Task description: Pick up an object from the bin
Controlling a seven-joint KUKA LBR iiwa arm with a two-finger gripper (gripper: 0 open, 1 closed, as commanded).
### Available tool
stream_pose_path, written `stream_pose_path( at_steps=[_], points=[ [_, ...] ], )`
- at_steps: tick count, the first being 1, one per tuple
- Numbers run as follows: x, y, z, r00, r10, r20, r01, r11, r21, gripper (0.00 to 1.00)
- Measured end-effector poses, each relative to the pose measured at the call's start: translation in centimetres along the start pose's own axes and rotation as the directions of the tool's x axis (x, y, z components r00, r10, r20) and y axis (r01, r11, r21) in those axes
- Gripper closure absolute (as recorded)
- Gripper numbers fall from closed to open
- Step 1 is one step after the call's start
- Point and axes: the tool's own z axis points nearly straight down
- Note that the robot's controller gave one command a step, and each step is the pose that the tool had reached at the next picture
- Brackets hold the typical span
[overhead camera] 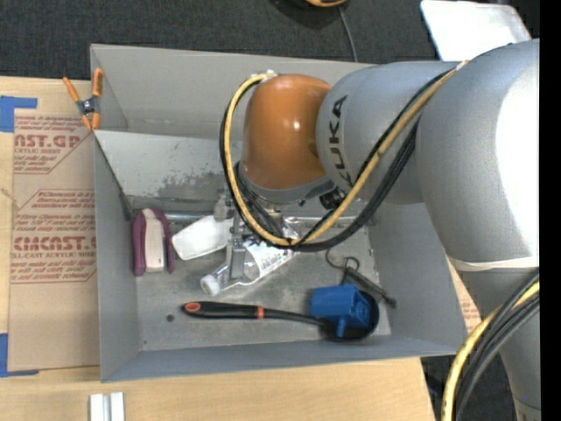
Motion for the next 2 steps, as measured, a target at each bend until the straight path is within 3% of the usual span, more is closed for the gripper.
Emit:
stream_pose_path(
  at_steps=[1,2],
  points=[
    [-0.5,-1.1,2.7,0.996,0.093,0.005,-0.093,0.996,-0.003,0.0],
    [-1.3,-1.6,5.4,0.996,0.085,0.004,-0.085,0.996,-0.002,1.0]
  ],
)
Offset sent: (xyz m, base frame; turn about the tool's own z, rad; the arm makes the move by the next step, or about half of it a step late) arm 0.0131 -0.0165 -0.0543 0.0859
